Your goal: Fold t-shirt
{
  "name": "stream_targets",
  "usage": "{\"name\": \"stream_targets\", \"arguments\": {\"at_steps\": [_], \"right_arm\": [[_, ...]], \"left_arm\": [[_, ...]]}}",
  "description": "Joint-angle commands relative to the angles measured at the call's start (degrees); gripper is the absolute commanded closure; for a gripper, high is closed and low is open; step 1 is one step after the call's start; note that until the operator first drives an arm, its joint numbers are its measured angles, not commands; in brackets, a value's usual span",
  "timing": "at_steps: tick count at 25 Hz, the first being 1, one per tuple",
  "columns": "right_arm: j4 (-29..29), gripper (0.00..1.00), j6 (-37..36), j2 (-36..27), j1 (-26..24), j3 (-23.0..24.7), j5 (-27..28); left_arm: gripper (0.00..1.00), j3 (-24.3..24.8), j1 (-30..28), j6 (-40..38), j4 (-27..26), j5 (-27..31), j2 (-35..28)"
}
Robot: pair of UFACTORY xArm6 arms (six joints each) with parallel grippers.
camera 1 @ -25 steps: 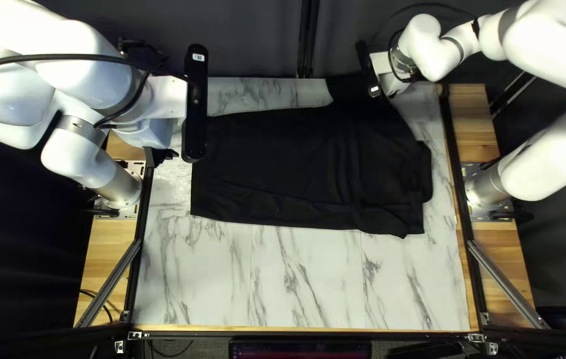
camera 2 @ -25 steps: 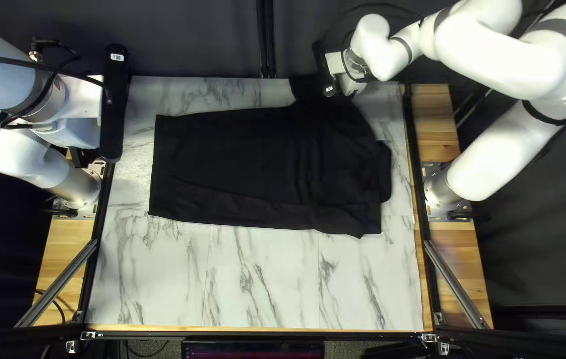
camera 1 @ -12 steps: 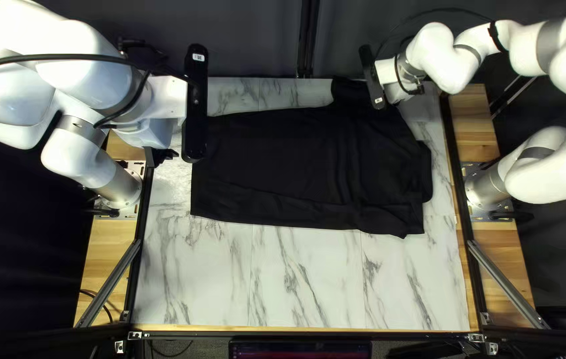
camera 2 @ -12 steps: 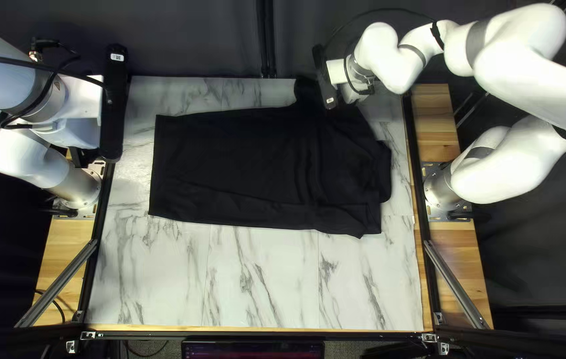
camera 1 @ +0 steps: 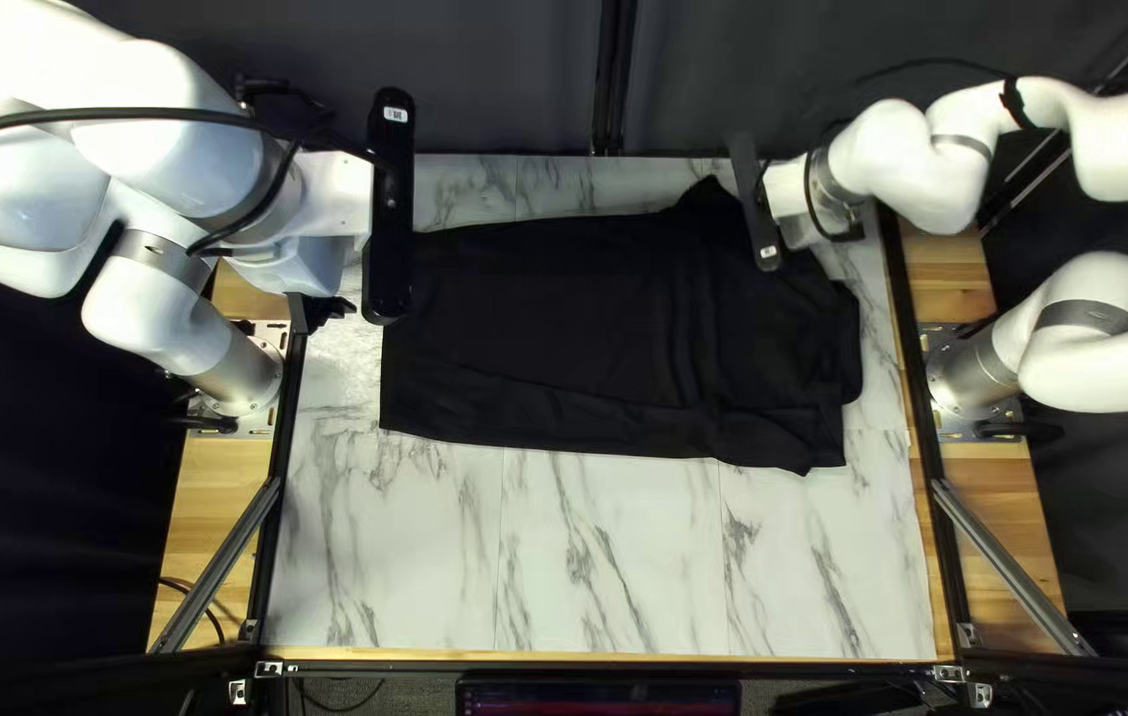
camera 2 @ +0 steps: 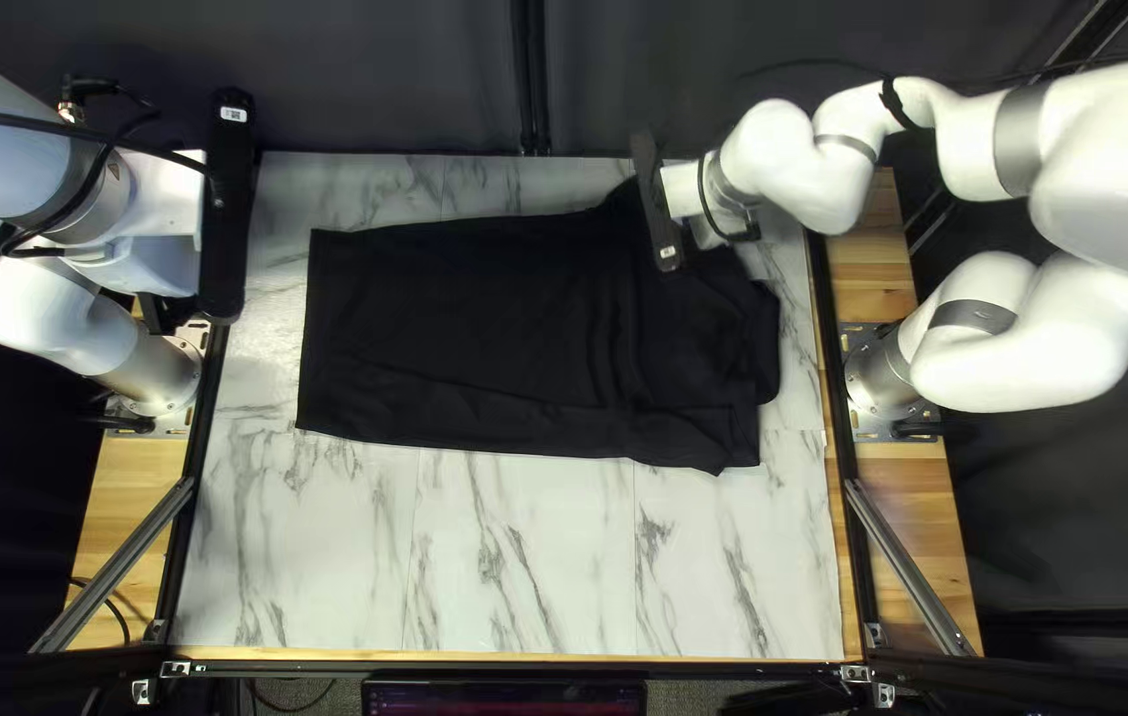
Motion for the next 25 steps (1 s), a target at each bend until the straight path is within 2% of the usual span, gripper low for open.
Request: {"name": "stream_targets", "arguments": {"at_steps": [1, 13, 25], "right_arm": [[-1.4, 1.0, 3.2, -3.4, 3.1, 0.5, 3.0], [-4.9, 1.0, 9.0, -7.6, 9.7, -1.4, 9.5], [-7.3, 1.0, 18.8, -7.0, 18.6, 2.3, 8.7]], "left_arm": [[0.0, 0.0, 0.0, 0.0, 0.0, 0.0, 0.0], [0.0, 0.0, 0.0, 0.0, 0.0, 0.0, 0.0], [0.0, 0.0, 0.0, 0.0, 0.0, 0.0, 0.0]]}}
